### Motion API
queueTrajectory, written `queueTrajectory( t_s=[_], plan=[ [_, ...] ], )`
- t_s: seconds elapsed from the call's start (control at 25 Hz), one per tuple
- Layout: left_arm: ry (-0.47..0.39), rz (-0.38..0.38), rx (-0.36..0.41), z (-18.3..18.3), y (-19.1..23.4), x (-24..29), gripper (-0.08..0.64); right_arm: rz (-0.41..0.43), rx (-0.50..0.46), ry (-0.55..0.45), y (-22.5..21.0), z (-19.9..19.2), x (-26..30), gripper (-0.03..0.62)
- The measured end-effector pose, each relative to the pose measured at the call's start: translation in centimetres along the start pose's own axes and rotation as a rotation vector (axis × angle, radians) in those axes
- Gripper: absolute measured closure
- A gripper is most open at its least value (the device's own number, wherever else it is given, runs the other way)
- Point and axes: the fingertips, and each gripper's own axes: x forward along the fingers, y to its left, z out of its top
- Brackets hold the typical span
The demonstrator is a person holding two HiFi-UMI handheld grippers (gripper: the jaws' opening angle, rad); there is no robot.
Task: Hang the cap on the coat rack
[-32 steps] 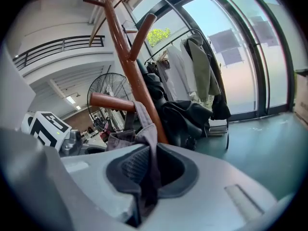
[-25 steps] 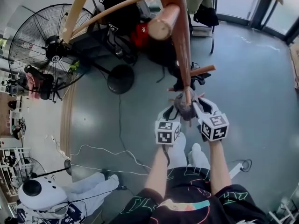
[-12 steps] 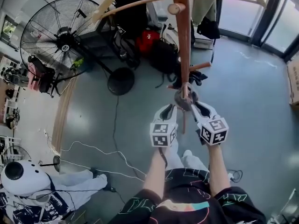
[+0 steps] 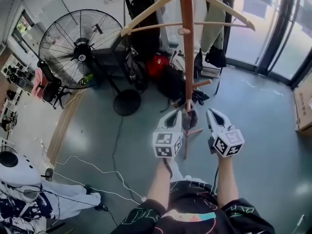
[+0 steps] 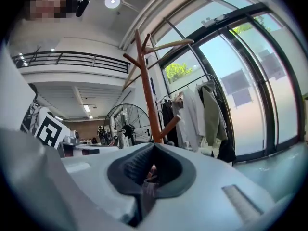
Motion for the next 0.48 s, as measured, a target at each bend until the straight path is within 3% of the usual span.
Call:
queueTrajectory(
  t_s=[0.2, 0.48],
  plan=[
    [-0.104, 0.011, 0.045, 4.3, -0.2, 0.4, 0.551, -0.001, -0.101, -0.059, -0.3, 3.8, -0.1, 0.589],
    [-0.182, 0.023, 0.077, 8.5, 0.1, 0.5, 0.551, -0.035, -0.142, -0.146, -0.9, 8.4, -0.2, 0.589]
  ],
)
